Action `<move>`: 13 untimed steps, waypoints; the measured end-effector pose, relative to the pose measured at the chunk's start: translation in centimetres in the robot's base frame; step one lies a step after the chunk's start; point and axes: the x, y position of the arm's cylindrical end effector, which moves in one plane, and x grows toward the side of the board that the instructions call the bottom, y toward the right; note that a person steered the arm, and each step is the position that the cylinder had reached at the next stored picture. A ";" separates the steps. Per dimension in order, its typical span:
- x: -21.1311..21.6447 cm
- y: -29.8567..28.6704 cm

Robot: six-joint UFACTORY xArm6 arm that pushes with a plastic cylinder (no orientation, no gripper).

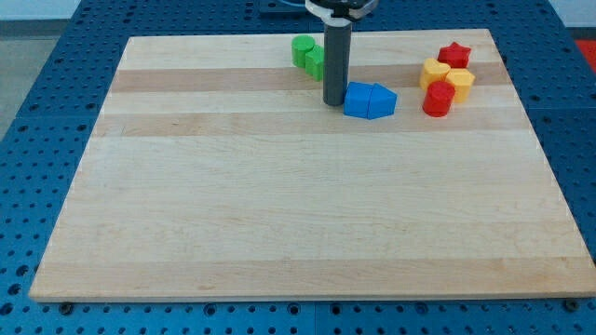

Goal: Move the green circle towards the top left side of the board

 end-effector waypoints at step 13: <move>-10.8 -4.9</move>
